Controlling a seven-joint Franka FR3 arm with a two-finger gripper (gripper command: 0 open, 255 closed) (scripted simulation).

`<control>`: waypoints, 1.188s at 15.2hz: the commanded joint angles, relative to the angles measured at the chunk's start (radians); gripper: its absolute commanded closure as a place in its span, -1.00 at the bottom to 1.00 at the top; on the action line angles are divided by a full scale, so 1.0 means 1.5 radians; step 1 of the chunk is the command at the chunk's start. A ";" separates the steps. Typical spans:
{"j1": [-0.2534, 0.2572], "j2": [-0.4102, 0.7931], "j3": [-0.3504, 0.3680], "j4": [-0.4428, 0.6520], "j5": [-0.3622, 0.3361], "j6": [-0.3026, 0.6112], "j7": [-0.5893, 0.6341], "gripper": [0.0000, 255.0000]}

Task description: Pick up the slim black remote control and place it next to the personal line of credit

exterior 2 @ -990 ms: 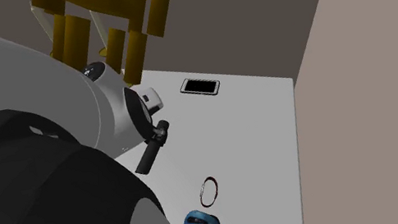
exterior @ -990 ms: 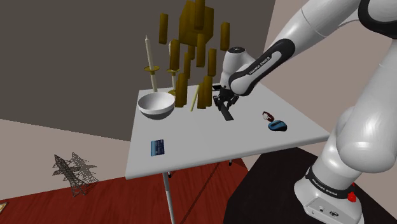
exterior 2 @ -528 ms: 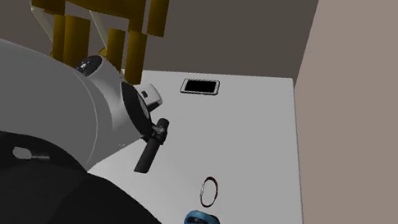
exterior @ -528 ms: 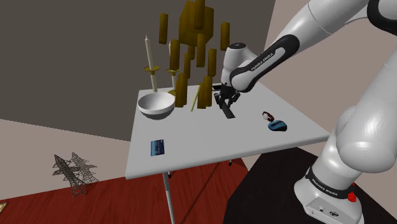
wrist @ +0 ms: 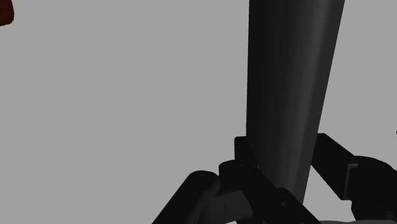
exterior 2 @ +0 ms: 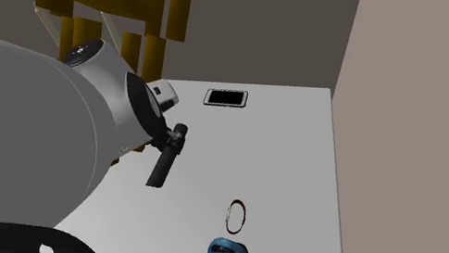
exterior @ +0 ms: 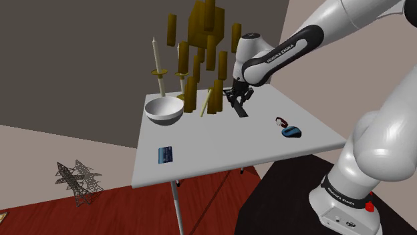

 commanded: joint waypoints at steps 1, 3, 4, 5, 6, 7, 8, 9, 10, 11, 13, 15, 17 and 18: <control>0.001 -0.012 0.001 0.008 0.002 -0.020 -0.003 1.00; 0.002 -0.023 0.002 0.016 0.004 -0.039 -0.006 1.00; 0.002 -0.026 0.002 0.019 0.005 -0.045 -0.007 1.00; 0.009 -0.020 0.012 0.027 0.005 -0.049 0.010 1.00; 0.017 -0.013 0.022 0.035 0.006 -0.053 0.026 1.00; 0.024 -0.006 0.032 0.044 0.006 -0.058 0.042 1.00; 0.031 0.002 0.041 0.053 0.006 -0.062 0.058 1.00; 0.039 0.011 0.051 0.064 0.007 -0.067 0.074 1.00; 0.046 0.020 0.060 0.075 0.007 -0.072 0.090 1.00; 0.053 0.030 0.068 0.087 0.007 -0.077 0.105 1.00; 0.068 0.051 0.084 0.113 0.007 -0.088 0.135 1.00; 0.083 0.073 0.100 0.143 0.006 -0.100 0.163 1.00; 0.098 0.098 0.113 0.175 0.005 -0.113 0.191 1.00; 0.105 0.111 0.120 0.192 0.004 -0.120 0.204 1.00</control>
